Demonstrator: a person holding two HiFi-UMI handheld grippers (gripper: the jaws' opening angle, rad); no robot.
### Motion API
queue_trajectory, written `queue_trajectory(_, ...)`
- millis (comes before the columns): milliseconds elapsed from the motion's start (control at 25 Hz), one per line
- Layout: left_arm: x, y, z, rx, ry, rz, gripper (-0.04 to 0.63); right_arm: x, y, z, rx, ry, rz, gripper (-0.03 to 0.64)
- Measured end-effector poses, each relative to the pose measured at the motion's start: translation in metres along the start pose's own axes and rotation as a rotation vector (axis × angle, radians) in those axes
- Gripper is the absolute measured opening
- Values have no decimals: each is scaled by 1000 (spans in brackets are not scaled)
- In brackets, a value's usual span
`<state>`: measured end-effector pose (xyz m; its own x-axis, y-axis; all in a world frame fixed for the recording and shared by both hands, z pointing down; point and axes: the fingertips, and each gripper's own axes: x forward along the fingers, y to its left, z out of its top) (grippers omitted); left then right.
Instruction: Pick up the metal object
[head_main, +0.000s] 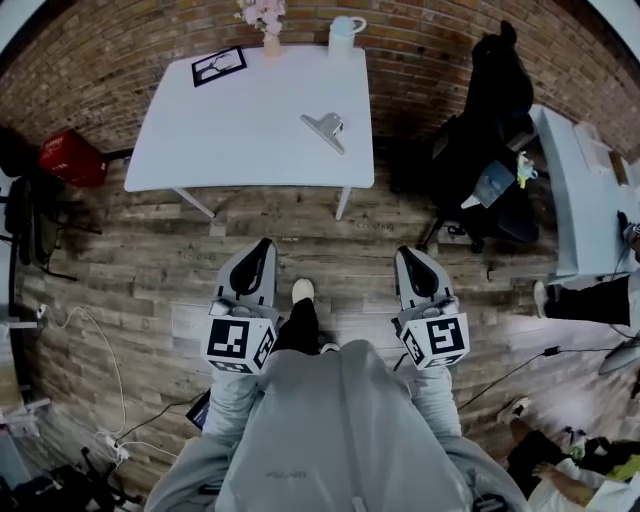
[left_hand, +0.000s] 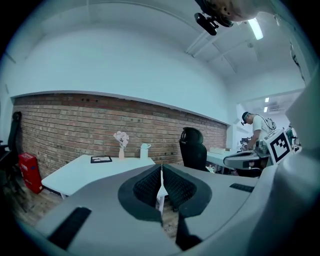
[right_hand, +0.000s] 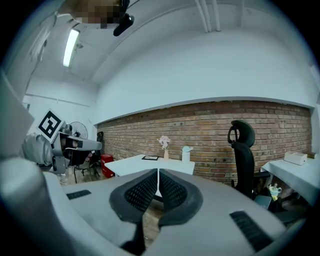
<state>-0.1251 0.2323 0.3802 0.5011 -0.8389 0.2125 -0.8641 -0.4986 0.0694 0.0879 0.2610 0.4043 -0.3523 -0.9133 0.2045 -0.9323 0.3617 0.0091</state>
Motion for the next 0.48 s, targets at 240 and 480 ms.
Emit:
queue_trajectory(240, 49, 38, 22, 6, -12, -31, 33, 58, -16, 21, -5, -10, -31, 25)
queue_trajectory(480, 82, 68, 29, 6, -6, -69, 34, 99, -17, 29, -8, 7, -56, 25)
